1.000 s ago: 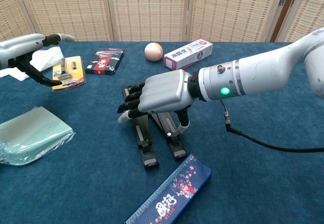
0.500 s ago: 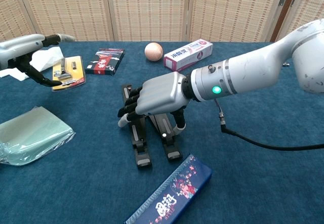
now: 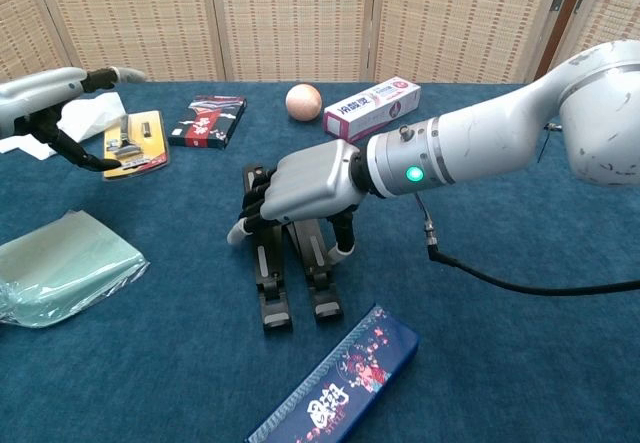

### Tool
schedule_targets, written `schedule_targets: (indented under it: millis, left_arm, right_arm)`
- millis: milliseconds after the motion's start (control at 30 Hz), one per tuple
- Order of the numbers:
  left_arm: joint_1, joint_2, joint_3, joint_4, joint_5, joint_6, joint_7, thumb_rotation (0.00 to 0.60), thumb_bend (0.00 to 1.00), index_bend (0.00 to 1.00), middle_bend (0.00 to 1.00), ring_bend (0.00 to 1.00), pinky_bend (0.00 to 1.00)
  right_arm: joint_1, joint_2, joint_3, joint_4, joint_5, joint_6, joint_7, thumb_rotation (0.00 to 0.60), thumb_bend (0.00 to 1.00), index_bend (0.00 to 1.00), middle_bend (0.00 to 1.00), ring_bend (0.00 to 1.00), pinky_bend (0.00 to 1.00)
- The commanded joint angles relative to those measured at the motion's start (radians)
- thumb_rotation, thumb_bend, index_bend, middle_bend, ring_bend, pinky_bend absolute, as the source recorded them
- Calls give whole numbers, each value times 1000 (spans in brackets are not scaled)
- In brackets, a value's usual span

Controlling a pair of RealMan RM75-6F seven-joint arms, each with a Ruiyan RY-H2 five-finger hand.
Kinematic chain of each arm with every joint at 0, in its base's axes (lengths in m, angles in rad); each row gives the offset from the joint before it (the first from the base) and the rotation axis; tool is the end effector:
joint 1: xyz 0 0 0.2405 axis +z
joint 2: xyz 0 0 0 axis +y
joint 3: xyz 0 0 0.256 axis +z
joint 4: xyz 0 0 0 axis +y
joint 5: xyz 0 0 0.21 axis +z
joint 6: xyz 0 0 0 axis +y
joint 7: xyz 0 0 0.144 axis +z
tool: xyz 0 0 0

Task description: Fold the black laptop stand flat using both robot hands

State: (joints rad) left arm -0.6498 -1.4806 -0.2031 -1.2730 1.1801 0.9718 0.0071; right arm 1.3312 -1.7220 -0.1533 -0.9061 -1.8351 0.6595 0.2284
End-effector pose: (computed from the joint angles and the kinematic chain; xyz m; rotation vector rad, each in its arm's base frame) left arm -0.2246 0.3731 0.0387 -1.6123 -1.0601 -0.9758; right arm -0.0508 -0.3896 -0.1012 2.7177 0.0120 0.5931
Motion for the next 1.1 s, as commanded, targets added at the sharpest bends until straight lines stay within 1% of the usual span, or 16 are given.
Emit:
schedule_targets:
  millis: [33,133,233,367,467,600,733,767,800,833,867,900,967,1000,1033,1100]
  left_arm:
    - [0,0,1,0,2,-1,-1,600,210,0,0,0,0]
    - [0,-2,1,1,5,0,-4,600,210,0,0,0,0]
    - [2,-1,2,1,8,1,-7,600,210,0,0,0,0]
    - [4,1,2,0,12,4,-14,600,211,0,0,0,0]
    - [6,3,3,2,13,4,-17,600,210,0,0,0,0]
    - [7,2,5,5,14,1,-19,600,210,0,0,0,0]
    - [6,-1,4,8,17,1,-22,600,211,0,0,0,0]
    - [5,-1,4,8,18,1,-23,600,211,0,0,0,0]
    - [5,-2,3,8,19,1,-23,600,211,0,0,0,0]
    - [5,-2,3,8,19,2,-23,600,210,0,0,0,0]
    - [4,-2,3,8,20,2,-23,600,210,0,0,0,0]
    - [4,-2,3,8,21,2,-23,600,210,0,0,0,0]
    - [3,-2,3,7,22,1,-23,600,210,0,0,0,0]
    - [2,-2,2,7,22,0,-22,600,210,0,0,0,0]
    - [2,-2,2,7,21,-1,-22,600,210,0,0,0,0]
    - [1,-2,2,5,21,-3,-20,600,210,0,0,0,0]
  right_arm:
    - [4,-14,-4,21,-1,13,21,600,172,0,221,0,0]
    - [5,-30,-7,46,-4,29,37,600,181,14,276,0,0]
    - [3,-47,-13,71,-9,49,49,600,189,56,323,0,0]
    - [-2,-73,-15,109,-14,80,62,600,205,106,411,1,0]
    - [-5,-84,-18,129,-14,93,71,600,219,133,472,32,0]
    - [-10,-94,-23,147,-15,108,81,600,230,144,516,77,0]
    - [-14,-96,-26,154,-13,115,82,600,230,145,517,85,0]
    - [-14,-94,-27,154,-12,114,79,600,230,145,485,83,0]
    - [-14,-92,-27,151,-11,113,78,600,230,138,427,68,0]
    - [-15,-89,-25,147,-7,112,76,600,229,113,357,47,0]
    - [-16,-84,-21,139,-2,113,74,600,228,70,264,21,0]
    - [-18,-80,-16,133,2,116,71,600,228,63,247,17,0]
    - [-23,-71,-5,117,15,119,60,600,227,0,73,0,0]
    - [-25,-66,1,108,22,121,55,600,227,0,25,0,0]
    - [-29,-60,7,99,29,123,48,600,227,0,7,0,0]
    - [-40,-40,22,72,47,129,25,600,226,0,0,0,0]
